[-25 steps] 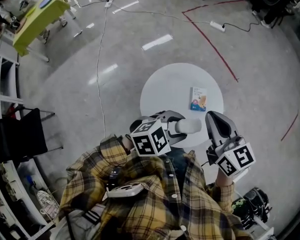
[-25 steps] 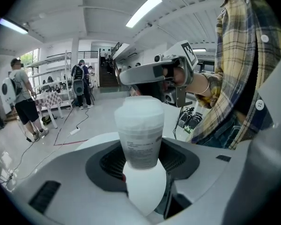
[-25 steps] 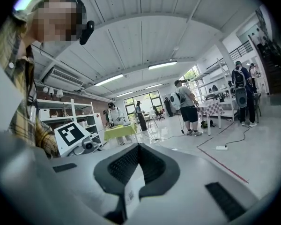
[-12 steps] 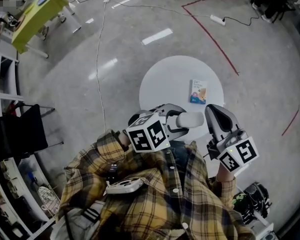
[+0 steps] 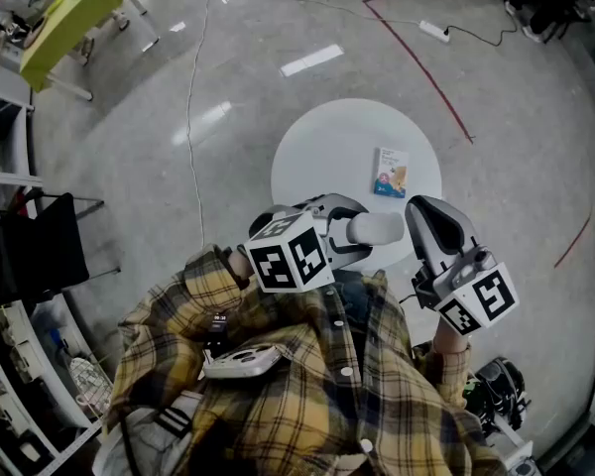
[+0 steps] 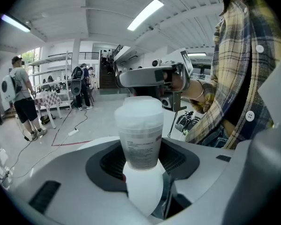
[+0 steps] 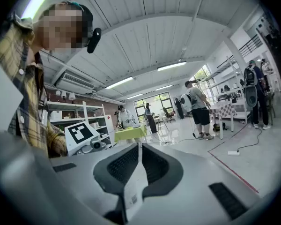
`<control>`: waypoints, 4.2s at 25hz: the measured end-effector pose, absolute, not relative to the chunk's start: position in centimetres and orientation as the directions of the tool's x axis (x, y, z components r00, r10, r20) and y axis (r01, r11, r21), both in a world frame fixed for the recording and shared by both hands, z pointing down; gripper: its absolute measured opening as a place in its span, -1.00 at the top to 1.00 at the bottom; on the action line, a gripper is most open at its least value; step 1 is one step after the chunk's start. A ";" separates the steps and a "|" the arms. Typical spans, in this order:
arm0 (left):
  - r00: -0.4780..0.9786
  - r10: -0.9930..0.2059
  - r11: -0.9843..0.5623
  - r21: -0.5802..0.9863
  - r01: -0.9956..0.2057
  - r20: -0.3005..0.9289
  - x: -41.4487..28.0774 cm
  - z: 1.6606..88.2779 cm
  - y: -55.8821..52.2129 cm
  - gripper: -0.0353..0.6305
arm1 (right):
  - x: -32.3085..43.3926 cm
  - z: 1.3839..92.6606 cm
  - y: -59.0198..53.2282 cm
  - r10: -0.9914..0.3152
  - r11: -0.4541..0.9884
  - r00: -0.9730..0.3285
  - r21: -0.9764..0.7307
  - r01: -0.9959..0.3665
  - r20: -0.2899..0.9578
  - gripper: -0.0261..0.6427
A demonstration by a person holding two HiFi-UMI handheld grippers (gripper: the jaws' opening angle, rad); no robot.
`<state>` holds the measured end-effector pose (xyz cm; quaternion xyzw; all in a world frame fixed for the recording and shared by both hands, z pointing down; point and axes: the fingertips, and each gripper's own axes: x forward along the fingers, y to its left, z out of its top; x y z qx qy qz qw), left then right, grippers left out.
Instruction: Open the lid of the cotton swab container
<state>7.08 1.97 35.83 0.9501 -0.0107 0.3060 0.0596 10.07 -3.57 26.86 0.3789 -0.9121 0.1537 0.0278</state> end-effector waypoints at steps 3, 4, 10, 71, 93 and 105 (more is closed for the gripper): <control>0.814 0.021 -0.992 0.112 -0.053 0.580 6.9 35.7 1.9 0.24 | 9.1 26.0 -3.1 -0.633 0.727 -0.763 -0.236 -0.644 0.131 0.86; 0.817 0.022 -0.992 0.113 -0.054 0.576 6.9 35.6 1.9 0.24 | 8.7 25.8 -2.8 -0.606 0.753 -0.786 -0.229 -0.617 0.127 0.82; 0.829 0.024 -0.992 0.117 -0.050 0.559 7.3 35.0 1.9 0.24 | 6.9 25.0 -0.8 -0.424 0.880 -0.899 -0.184 -0.438 0.112 0.23; 0.806 0.144 -0.982 0.184 0.044 0.574 8.4 34.9 4.9 0.25 | 4.2 28.3 2.8 0.011 0.966 -0.981 -0.255 -0.039 0.191 0.27; 0.781 0.158 -0.984 0.166 0.070 0.604 8.2 36.1 5.9 0.26 | 4.3 29.1 3.2 0.123 0.892 -0.980 -0.450 0.041 0.156 0.27; 0.781 0.153 -0.986 0.149 0.078 0.606 8.0 36.0 7.1 0.26 | 4.8 26.4 -0.2 -0.066 0.877 -0.996 -0.472 -0.087 0.062 0.24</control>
